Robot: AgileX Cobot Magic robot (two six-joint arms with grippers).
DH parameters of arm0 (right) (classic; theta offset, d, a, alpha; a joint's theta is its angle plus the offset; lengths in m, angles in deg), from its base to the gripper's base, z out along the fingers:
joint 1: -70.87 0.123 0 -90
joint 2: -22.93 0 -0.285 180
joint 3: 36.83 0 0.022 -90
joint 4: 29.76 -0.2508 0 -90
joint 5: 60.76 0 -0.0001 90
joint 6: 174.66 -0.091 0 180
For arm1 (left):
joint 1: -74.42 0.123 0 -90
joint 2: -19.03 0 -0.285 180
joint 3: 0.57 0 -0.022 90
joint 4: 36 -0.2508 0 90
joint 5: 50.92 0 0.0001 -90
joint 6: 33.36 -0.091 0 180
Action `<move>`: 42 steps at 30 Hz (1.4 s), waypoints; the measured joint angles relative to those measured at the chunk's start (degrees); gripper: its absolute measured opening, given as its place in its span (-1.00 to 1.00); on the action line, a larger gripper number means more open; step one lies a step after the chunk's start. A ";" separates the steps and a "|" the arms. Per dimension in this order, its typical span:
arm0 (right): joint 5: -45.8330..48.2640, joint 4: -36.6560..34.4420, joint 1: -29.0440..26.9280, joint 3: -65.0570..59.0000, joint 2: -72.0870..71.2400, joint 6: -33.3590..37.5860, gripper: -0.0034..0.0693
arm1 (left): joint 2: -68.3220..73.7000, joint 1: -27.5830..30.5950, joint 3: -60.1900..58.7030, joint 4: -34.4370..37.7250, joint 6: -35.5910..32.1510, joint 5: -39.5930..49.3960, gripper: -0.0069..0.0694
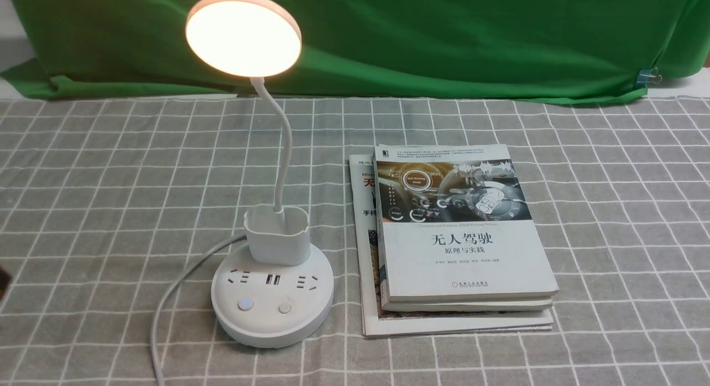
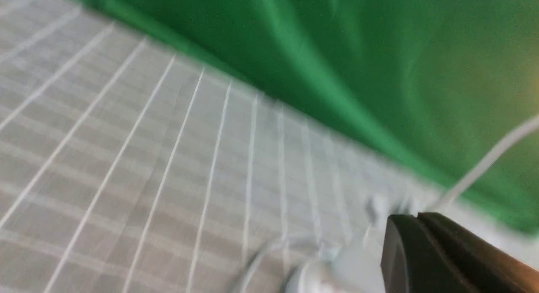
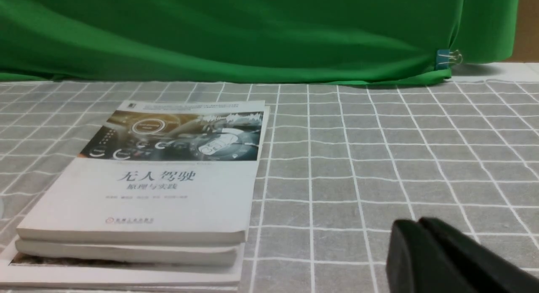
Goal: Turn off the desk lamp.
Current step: Use the left arm to press the button switch on the lamp holder
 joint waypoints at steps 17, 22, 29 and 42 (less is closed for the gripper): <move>0.00 0.00 0.00 0.00 0.00 0.00 -0.81 | 48.18 -11.78 18.68 -2.14 -15.15 18.64 -0.82; 0.00 0.00 0.00 0.00 0.00 0.00 -0.81 | 55.60 -22.43 25.14 -4.44 -7.96 20.32 -0.82; 0.00 0.00 0.00 0.00 0.00 0.00 -0.81 | 65.43 -33.09 35.19 -7.26 -3.69 24.57 -0.82; 0.00 0.00 0.00 0.00 0.00 0.00 -0.81 | 77.85 -33.83 46.26 -6.68 -2.05 27.41 -0.82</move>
